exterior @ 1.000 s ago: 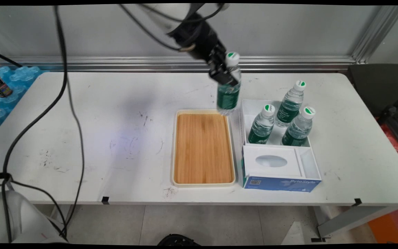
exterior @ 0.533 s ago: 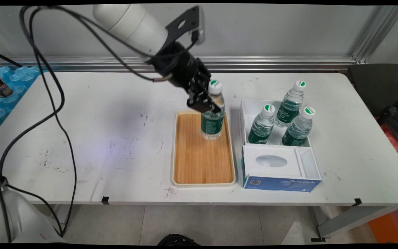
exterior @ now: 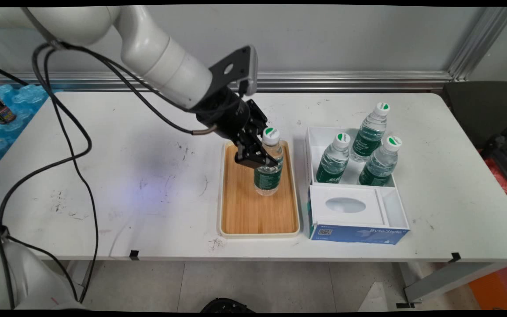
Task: Place the picked object on the tray
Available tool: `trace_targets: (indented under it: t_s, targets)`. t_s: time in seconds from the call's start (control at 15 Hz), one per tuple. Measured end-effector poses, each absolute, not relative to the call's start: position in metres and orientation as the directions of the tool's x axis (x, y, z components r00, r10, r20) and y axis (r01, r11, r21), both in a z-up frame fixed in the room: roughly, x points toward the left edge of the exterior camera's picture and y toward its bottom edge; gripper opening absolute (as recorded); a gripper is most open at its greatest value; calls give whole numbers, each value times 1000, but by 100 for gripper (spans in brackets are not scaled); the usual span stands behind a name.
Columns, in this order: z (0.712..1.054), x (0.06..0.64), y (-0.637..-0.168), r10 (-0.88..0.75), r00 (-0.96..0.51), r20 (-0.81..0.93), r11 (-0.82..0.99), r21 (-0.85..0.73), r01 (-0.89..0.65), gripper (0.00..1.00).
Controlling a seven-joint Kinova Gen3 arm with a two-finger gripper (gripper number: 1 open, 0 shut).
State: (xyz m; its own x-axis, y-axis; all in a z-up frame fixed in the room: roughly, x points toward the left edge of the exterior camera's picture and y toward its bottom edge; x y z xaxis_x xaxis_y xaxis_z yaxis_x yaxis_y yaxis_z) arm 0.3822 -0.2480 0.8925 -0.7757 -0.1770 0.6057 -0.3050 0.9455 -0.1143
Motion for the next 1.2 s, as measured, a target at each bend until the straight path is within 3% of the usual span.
trace_targets:
  t_s: [1.2]
  targets:
    - [844, 361, -251, -117, -783, 611, 950, -160, -266, 0]
